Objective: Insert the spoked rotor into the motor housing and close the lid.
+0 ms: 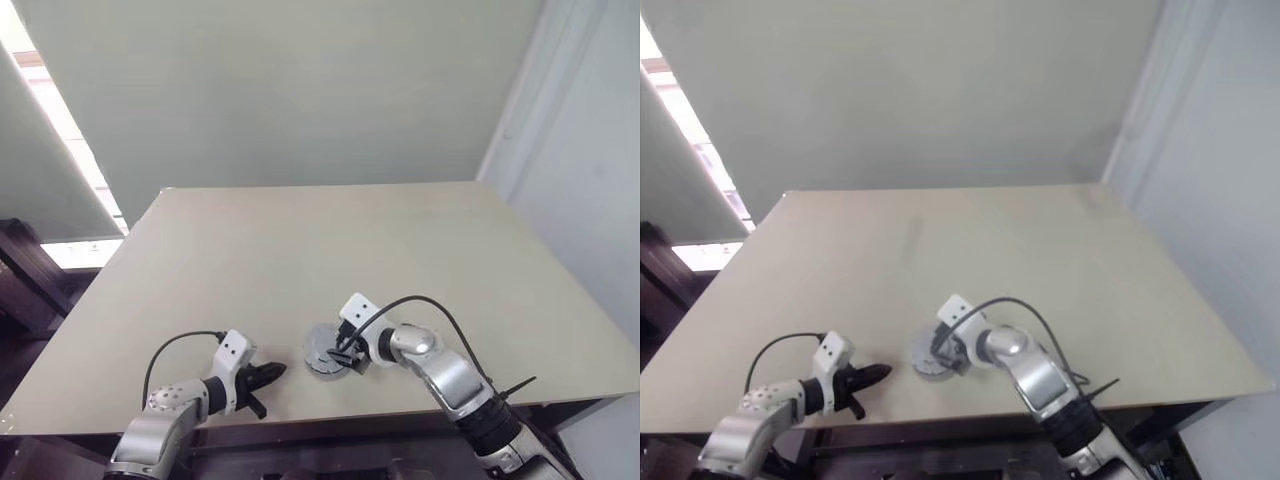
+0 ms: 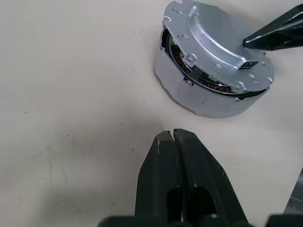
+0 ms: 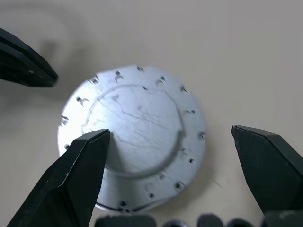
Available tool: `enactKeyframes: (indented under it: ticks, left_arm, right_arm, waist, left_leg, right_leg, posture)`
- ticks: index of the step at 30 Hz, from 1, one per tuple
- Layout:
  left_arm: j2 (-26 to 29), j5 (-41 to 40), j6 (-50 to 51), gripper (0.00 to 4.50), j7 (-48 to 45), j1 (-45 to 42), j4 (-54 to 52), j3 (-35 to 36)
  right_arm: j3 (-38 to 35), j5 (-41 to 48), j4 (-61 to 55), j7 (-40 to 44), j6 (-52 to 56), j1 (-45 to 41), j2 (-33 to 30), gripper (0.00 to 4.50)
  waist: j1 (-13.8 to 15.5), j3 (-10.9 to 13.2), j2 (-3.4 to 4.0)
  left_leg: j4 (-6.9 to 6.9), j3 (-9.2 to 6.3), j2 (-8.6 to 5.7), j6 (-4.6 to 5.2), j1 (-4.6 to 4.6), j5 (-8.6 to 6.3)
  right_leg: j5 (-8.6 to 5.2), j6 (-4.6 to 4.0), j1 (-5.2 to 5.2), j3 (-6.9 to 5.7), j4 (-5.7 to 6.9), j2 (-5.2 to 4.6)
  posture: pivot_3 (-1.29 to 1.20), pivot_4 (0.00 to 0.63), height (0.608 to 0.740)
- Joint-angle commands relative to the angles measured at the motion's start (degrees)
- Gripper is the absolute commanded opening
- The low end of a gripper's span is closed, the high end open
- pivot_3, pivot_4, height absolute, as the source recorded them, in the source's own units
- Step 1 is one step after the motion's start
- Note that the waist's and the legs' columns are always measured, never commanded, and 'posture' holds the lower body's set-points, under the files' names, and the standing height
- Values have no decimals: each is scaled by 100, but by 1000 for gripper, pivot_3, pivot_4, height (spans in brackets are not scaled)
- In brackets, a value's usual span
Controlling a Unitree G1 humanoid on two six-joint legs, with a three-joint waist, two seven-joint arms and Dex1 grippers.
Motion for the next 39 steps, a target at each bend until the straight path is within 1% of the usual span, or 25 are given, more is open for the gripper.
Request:
enactKeyframes:
  ticks: [1,5,8,12,25,33,34,36,37,39]
  left_arm:
    - [20,-37,-7,0,17,-34,-252,83]
    - [17,-34,15,0,21,-36,-278,65]
    - [17,-30,23,0,16,-44,-288,50]
    - [23,-30,24,0,10,-46,-302,45]
    - [102,-36,110,0,-6,16,-462,86]
    - [140,-55,153,0,16,57,-545,120]
    - [140,-55,155,0,19,61,-549,121]
    - [136,-55,158,0,25,67,-554,119]
    - [134,-54,160,0,27,68,-556,117]
    - [131,-51,162,0,30,61,-551,113]
  right_arm:
    - [-378,326,-63,192,-385,-72,13,4493]
    - [-610,732,33,809,-846,-96,-164,4493]
    - [-510,830,133,1273,-1056,-103,-364,4493]
    - [-399,814,335,1526,-1256,-150,-396,4493]
    - [-228,386,1711,1476,-2140,-538,-8,4493]
    - [-273,257,2128,1548,-2374,-577,59,4493]
    - [-283,254,2133,1545,-2399,-570,67,4135]
    - [-289,253,2112,1557,-2396,-559,72,3607]
    - [-290,253,2092,1561,-2380,-555,74,3270]
    - [-290,253,2048,1562,-2333,-561,83,3227]
  waist:
    - [-1,0,0]
    - [0,0,1]
    - [-1,0,1]
    - [-3,0,1]
    - [-14,0,1]
    - [-17,0,3]
    - [-17,0,3]
    - [-17,0,3]
    - [-17,0,3]
    - [-18,0,3]
  left_leg:
    - [0,0,0,0,0,0]
    - [1,1,-1,0,0,0]
    - [0,1,0,0,1,0]
    - [-1,1,0,0,2,0]
    - [0,1,-1,0,4,0]
    - [0,1,-1,0,7,0]
    - [0,1,-1,0,8,0]
    - [1,1,-1,0,9,0]
    - [1,1,-1,0,9,0]
    - [1,1,-1,0,9,0]
  right_leg:
    - [0,0,0,1,0,0]
    - [0,0,1,0,-1,0]
    - [0,0,1,0,-1,0]
    - [-1,-1,1,0,0,1]
    - [3,4,3,1,0,1]
    - [3,2,4,2,3,1]
    - [3,2,5,2,4,1]
    - [3,2,6,2,4,1]
    - [3,2,6,2,4,1]
    - [3,3,6,2,4,1]
  posture:
    - [0,0,740]
    - [0,0,740]
    - [0,0,740]
    - [0,0,740]
    - [0,0,740]
    - [0,0,740]
    - [0,0,740]
    - [0,0,740]
    - [0,0,740]
    - [0,0,740]
